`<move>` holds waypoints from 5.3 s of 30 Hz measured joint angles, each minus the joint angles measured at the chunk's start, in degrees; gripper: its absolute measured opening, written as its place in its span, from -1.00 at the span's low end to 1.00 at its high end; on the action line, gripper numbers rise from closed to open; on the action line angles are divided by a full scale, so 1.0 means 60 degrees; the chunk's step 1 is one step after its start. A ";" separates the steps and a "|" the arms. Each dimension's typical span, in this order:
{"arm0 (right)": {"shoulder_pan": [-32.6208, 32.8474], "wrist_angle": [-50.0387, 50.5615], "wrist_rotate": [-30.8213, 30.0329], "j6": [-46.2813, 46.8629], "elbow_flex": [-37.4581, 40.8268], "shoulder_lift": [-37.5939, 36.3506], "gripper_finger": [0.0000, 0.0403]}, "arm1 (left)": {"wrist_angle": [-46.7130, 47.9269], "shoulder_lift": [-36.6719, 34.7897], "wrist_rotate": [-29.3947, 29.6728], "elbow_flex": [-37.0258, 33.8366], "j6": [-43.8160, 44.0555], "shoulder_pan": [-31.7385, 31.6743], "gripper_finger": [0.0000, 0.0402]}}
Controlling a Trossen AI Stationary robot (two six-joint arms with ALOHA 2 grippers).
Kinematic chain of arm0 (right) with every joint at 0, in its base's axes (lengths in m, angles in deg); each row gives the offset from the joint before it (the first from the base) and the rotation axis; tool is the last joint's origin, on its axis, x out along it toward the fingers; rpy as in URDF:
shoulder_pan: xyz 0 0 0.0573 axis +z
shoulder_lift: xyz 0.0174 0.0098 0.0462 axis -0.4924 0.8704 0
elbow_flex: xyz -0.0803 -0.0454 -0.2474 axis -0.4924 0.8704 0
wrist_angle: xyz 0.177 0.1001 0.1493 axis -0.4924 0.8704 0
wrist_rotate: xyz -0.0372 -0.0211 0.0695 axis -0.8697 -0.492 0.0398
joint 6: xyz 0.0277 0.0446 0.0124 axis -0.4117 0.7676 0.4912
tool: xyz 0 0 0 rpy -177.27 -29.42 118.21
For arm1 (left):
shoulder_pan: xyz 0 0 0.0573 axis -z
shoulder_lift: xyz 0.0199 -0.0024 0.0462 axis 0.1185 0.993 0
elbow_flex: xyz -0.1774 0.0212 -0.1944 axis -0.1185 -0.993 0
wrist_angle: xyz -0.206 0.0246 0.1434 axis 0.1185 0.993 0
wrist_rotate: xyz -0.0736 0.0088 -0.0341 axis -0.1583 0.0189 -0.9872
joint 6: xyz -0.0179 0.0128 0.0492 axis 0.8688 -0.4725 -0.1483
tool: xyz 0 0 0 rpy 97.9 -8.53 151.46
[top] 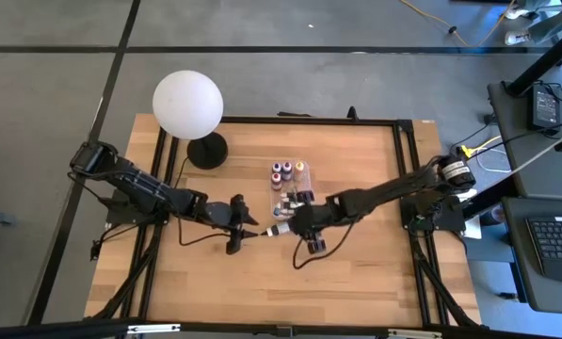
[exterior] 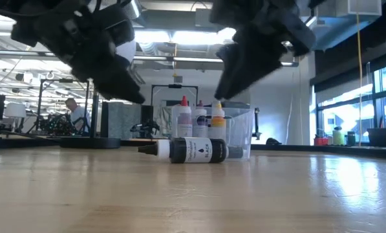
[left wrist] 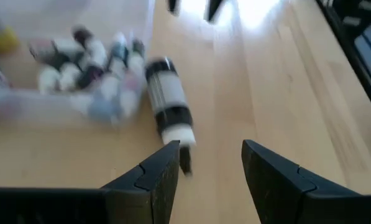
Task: Pick & Place food coloring
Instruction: Put the large black food coloring bottle in the transparent bin
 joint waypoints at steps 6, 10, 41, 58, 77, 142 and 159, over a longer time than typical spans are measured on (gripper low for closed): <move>0.0420 -0.2164 -0.1219 0.0274 0.1217 -0.0002 -0.21 | 0.0572 0.0199 0.0949 0.0000 0.0665 0.0597 -0.15; 0.0413 -0.3631 -0.1108 -0.0035 0.1715 -0.0002 -0.21 | 0.0233 0.0678 0.1310 0.0005 0.0737 0.0803 -0.15; 0.0402 -0.3844 -0.1072 -0.0437 0.1896 -0.0010 -0.21 | -0.3745 0.4215 0.3030 0.0004 0.0293 0.0757 -0.24; 0.0402 -0.3825 -0.1072 -0.0429 0.1896 -0.0010 -0.21 | -0.3831 0.4184 0.3007 0.0004 -0.0431 0.0754 -0.82; 0.0544 -0.2477 -0.1073 0.0288 0.0513 -0.0032 -0.21 | 0.2915 0.0919 0.2273 0.1851 -0.0352 0.0665 -0.82; 0.0508 -0.2416 -0.1155 -0.0201 0.0475 -0.0017 -0.21 | 1.7379 0.3945 -0.2863 0.8185 0.0676 -0.1381 -0.42; 0.0508 -0.2396 -0.1156 -0.0116 0.0475 -0.0017 -0.21 | 1.7433 0.2274 -0.1403 0.8185 0.1842 -0.1102 -0.01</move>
